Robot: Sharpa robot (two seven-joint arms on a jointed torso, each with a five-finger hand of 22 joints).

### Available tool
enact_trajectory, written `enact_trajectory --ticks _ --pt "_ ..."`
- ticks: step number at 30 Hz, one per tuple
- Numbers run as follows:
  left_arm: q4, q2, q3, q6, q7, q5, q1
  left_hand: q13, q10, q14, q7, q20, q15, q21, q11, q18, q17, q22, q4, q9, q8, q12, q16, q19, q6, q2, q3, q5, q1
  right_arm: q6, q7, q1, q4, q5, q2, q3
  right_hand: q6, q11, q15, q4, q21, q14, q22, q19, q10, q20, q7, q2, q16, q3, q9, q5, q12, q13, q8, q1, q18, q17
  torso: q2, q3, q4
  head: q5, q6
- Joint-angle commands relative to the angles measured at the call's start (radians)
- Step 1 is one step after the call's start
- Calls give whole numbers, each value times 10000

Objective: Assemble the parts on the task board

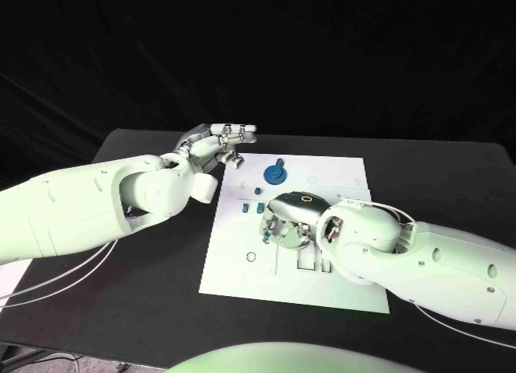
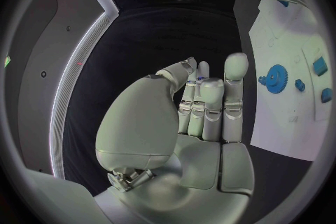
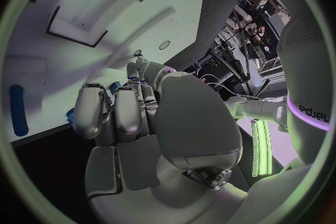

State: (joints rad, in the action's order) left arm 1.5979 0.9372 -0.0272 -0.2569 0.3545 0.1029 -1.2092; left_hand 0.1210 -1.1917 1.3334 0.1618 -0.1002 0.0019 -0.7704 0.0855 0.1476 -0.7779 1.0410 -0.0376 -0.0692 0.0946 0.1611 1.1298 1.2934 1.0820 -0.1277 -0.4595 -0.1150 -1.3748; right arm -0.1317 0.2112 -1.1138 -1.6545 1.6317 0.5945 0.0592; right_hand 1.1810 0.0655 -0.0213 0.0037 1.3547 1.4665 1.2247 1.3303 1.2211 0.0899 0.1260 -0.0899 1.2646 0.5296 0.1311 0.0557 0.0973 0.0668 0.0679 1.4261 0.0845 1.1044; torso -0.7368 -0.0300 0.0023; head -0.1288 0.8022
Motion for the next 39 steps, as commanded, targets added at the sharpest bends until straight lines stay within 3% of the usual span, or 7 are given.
enact_trajectory --ticks 1,22,39 --pt "-1 -4 6 208 10 -22 -2 16 57 -96 21 -11 -2 61 11 62 11 -10 -1 15 25 42 -48 -67 -66 26 50 37 -39 374 -67 32 -18 -29 34 22 30 43 95 -23 -50 288 -16 -10 -69 40 58 29 13 -49 15 67 -58 16 23 -68 0 -10 1 -3 3 -28 31" --pt "-53 11 6 266 -40 -49 -2 16 57 -96 21 -11 -2 61 11 62 11 -10 -1 15 25 42 -48 -67 -66 26 50 37 -39 -7 66 71 -223 51 198 21 20 51 110 -23 -58 281 -19 -12 -88 62 54 48 13 -179 48 55 -95 20 31 -189 2 -25 1 -1 5 16 9" --pt "-38 42 5 292 -68 -57 -2 18 71 -103 24 -14 2 85 15 64 21 -25 -6 15 25 50 -49 -75 -73 28 63 37 -40 196 222 83 -143 240 151 19 16 52 113 -25 -61 277 -20 -12 -89 68 51 63 5 -229 61 22 -105 23 33 -223 3 -42 2 4 8 9 36"
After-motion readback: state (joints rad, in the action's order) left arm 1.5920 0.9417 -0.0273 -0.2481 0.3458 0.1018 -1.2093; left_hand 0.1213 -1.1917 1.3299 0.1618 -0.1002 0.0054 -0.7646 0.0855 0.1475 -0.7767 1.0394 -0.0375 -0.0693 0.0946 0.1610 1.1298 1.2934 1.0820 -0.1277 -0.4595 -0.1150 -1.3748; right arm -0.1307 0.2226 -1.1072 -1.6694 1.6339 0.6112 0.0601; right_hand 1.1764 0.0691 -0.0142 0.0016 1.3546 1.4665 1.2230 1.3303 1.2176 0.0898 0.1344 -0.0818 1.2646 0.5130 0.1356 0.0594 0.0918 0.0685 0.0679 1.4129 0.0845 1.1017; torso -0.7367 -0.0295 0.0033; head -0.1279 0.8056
